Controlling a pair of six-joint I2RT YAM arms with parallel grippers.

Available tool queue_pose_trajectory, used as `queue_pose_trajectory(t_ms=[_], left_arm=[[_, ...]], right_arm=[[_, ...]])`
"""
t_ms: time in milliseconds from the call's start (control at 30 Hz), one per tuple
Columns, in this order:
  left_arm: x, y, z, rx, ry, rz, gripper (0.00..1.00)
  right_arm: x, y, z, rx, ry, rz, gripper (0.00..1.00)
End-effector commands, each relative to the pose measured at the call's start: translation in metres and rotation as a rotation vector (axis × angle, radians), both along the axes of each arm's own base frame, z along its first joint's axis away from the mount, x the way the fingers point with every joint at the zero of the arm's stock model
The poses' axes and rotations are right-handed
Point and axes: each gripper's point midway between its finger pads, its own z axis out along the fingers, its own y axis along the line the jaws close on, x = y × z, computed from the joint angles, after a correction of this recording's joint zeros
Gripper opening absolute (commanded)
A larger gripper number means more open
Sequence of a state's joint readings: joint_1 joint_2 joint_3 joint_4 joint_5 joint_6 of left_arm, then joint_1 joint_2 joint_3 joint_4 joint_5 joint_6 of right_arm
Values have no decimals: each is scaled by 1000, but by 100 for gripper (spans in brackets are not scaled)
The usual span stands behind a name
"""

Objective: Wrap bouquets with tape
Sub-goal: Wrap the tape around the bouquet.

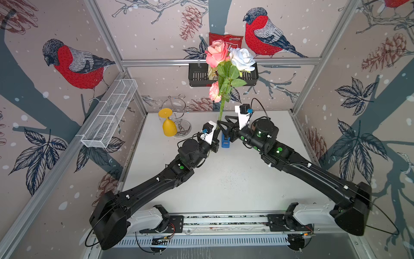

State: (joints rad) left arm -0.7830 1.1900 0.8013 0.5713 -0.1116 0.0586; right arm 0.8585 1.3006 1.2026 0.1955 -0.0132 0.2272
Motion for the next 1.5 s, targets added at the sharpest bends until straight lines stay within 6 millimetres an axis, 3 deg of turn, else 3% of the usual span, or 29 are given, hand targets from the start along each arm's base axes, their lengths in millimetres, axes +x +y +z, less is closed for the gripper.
queue_pose_trajectory(t_ms=[0, 167, 567, 767, 933, 1000, 1033, 1133, 1233, 1333, 1467], left_arm=[[0, 1, 9, -30, -29, 6, 0], [1, -1, 5, -24, -23, 0, 0], [4, 0, 6, -10, -38, 32, 0], [11, 12, 5, -15, -44, 121, 0], [16, 17, 6, -14, -46, 161, 0], [15, 12, 7, -13, -45, 133, 0], [14, 9, 8, -11, -38, 114, 4], [9, 0, 10, -5, -8, 26, 46], [-4, -9, 17, -21, 4, -150, 72], [-22, -13, 27, -74, -9, -315, 86], [-53, -26, 32, -100, -45, -516, 84]], right_arm=[[11, -13, 27, 103, -30, -96, 53], [16, -12, 34, 130, -33, -105, 50], [36, 9, 18, 87, 33, -118, 48], [47, 14, 14, 78, 69, -145, 31], [35, 19, 25, 109, 29, -88, 2], [28, 21, 29, 110, 5, -64, 0], [23, 22, 32, 105, -16, -42, 0], [6, 19, 41, 99, -87, 19, 0], [-16, 13, 50, 80, -166, 98, 0], [-42, 10, 60, 72, -230, 210, 0], [-72, 2, 74, 107, -298, 322, 0]])
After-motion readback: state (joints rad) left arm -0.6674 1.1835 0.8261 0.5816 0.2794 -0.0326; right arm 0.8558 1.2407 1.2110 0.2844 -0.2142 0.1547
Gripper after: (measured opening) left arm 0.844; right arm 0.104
